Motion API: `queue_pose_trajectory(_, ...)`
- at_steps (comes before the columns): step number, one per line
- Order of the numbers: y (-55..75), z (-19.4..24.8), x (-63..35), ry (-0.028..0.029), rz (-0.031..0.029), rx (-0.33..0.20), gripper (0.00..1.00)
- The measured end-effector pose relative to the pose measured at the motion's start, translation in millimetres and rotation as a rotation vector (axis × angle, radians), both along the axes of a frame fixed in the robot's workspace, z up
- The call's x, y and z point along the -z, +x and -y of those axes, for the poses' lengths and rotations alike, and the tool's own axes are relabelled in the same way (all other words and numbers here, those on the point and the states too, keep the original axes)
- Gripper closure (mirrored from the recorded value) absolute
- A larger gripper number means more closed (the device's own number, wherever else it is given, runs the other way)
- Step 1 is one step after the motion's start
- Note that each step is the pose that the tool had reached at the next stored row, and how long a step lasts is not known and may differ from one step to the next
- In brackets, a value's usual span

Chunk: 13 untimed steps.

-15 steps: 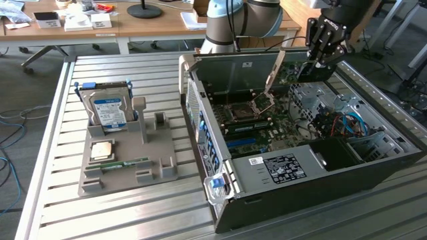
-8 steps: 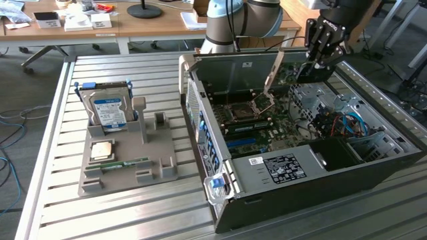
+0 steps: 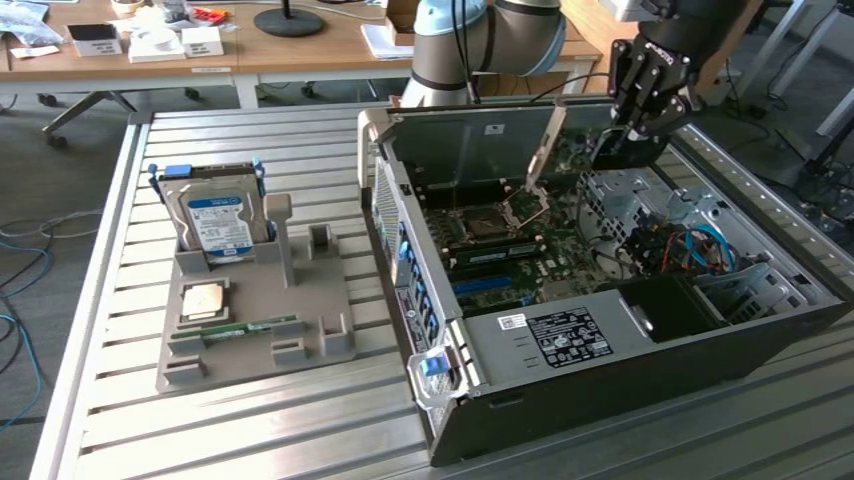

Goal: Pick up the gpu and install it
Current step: 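Insert the gpu into the slot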

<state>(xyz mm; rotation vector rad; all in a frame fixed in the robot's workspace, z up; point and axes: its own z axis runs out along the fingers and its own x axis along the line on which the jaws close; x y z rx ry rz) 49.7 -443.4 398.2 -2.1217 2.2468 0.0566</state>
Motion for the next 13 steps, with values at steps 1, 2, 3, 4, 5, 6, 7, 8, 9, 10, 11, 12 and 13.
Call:
queue_pose_trajectory(1, -1.0, 0.1, 0.6, 0.0002, 0.0000, 0.000, 0.73)
queue_pose_trajectory(2, -2.0, 0.2, 1.3, 0.0000, 0.0000, 0.000, 0.73)
queue_pose_trajectory(3, -2.9, 0.3, 2.3, -0.0001, 0.0000, 0.000, 0.73)
queue_pose_trajectory(4, -3.8, 0.4, 3.4, 0.0001, 0.0000, 0.000, 0.73)
queue_pose_trajectory(5, -4.7, 0.4, 4.4, 0.0001, 0.0000, 0.000, 0.73)
queue_pose_trajectory(6, -5.5, 0.4, 5.5, 0.0000, 0.0000, 0.000, 0.73)
queue_pose_trajectory(7, -6.4, 0.4, 6.6, -0.0001, 0.0000, 0.000, 0.73)
queue_pose_trajectory(8, -7.1, 0.5, 7.6, 0.0000, 0.0000, 0.000, 0.73)
queue_pose_trajectory(9, -7.7, 0.4, 8.5, -0.0001, 0.0000, 0.000, 0.73)
queue_pose_trajectory(10, -8.4, 0.4, 9.4, 0.0000, 0.0000, 0.000, 0.73)
queue_pose_trajectory(11, -9.1, 0.5, 10.2, -0.0001, 0.0000, 0.000, 0.73)
queue_pose_trajectory(12, -9.7, 0.4, 10.9, -0.0001, 0.0000, 0.000, 0.73)
queue_pose_trajectory(13, -10.4, 0.4, 11.5, -0.0001, 0.0000, 0.000, 0.73)
